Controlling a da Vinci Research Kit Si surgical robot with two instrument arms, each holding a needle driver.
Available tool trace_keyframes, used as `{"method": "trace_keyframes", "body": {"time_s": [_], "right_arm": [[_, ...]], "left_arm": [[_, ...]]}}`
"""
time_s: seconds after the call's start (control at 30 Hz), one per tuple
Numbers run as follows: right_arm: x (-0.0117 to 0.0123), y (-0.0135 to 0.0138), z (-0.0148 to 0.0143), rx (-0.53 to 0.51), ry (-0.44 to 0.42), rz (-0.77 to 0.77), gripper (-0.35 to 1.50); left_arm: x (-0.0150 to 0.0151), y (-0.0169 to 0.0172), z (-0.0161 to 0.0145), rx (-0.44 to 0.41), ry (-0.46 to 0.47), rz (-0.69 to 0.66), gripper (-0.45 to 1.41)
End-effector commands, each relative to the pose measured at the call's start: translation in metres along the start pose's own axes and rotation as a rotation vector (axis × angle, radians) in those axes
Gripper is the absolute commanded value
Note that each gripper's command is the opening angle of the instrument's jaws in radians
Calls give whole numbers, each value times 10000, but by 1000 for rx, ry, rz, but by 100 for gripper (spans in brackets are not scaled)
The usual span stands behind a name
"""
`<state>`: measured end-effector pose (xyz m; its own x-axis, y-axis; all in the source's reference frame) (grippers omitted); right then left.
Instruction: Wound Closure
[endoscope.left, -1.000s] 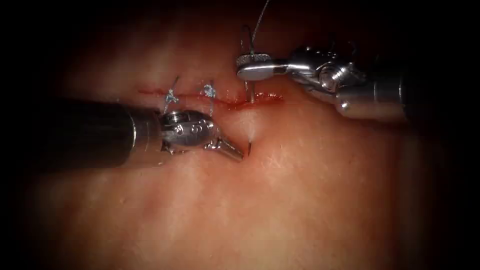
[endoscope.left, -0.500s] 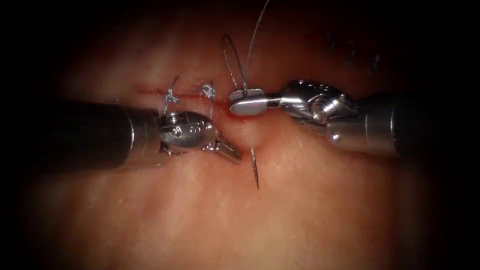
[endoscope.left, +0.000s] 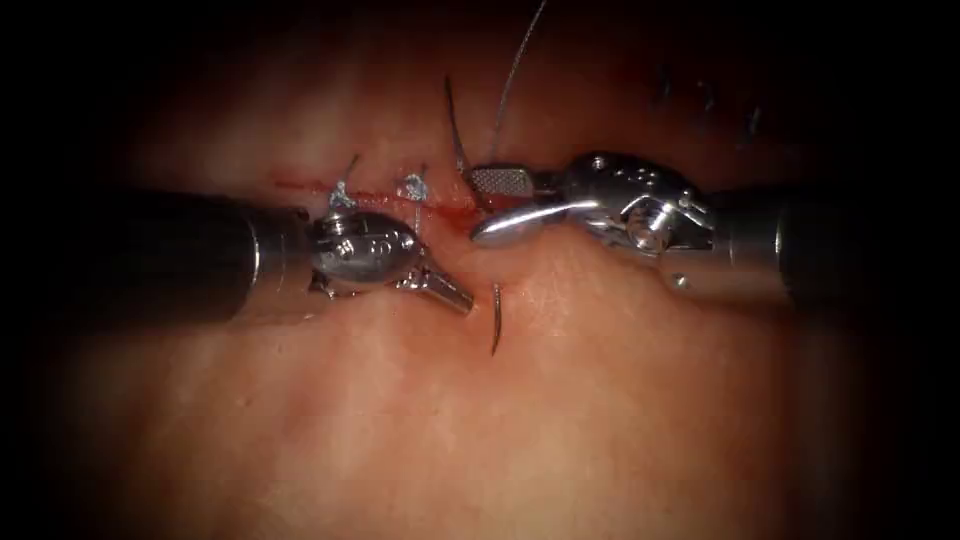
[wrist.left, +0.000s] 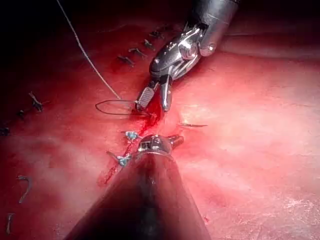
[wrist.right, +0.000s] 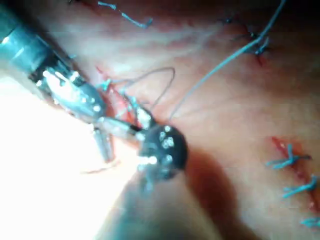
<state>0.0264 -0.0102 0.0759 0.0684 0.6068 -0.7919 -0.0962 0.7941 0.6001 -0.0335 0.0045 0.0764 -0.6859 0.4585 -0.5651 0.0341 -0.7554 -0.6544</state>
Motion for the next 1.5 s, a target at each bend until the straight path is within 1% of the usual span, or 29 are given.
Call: {"method": "trace_keyframes", "body": {"time_s": [0.03, 0.13, 0.23, 0.3, 0.4, 0.47, 0.5, 0.6, 0.67, 0.8, 1.0, 1.07, 1.17, 1.2, 1.23, 1.33, 1.43, 1.47, 1.5], "right_arm": [[8, 4, 9, -22, -1, -38, 121], [17, 2, 13, -60, -36, -75, 123], [23, 1, 18, -87, -58, -74, 123], [21, 3, 22, -92, -79, -76, 118], [14, 7, 24, -146, -197, -90, 116], [11, 11, 22, -168, -238, -90, 116], [9, 15, 17, -197, -256, -75, 116], [9, 21, 12, -206, -255, -48, 116], [8, 22, 13, -199, -253, -31, 113], [6, 19, 18, -171, -251, -22, 96], [7, 11, 28, -145, -249, -17, 81], [4, 9, 33, -141, -245, -20, 72], [-3, 11, 36, -142, -258, -13, 57], [-6, 13, 36, -145, -263, -4, 44], [-8, 15, 36, -147, -269, 0, 37], [-16, 22, 35, -150, -276, 19, 34], [-18, 26, 35, -153, -275, 23, 30], [-17, 25, 34, -152, -275, 24, 15], [-15, 24, 34, -154, -269, 25, -5]], "left_arm": [[2, -7, 5, 1, 1, 3, -28], [2, -7, 5, 1, 1, 3, -28], [2, -7, 5, 1, 1, 2, -28], [2, -7, 5, 1, 1, 3, -28], [2, -7, 5, 1, 1, 3, -28], [2, -7, 5, 1, 1, 3, -28], [2, -6, 5, 1, 1, 3, -28], [1, -6, 6, 2, 1, 3, -28], [1, -6, 6, 2, 1, 3, -28], [1, -6, 6, 2, 1, 3, -28], [1, -6, 6, 3, 1, 3, -28], [1, -6, 7, 3, 1, 3, -28], [1, -6, 7, 3, 1, 3, -28], [1, -6, 7, 3, 1, 3, -28], [1, -6, 7, 3, 1, 3, -28], [1, -6, 7, 3, 1, 3, -28], [1, -6, 7, 3, 1, 3, -28], [1, -6, 7, 3, 1, 3, -28], [1, -6, 7, 3, 1, 3, -28]]}}
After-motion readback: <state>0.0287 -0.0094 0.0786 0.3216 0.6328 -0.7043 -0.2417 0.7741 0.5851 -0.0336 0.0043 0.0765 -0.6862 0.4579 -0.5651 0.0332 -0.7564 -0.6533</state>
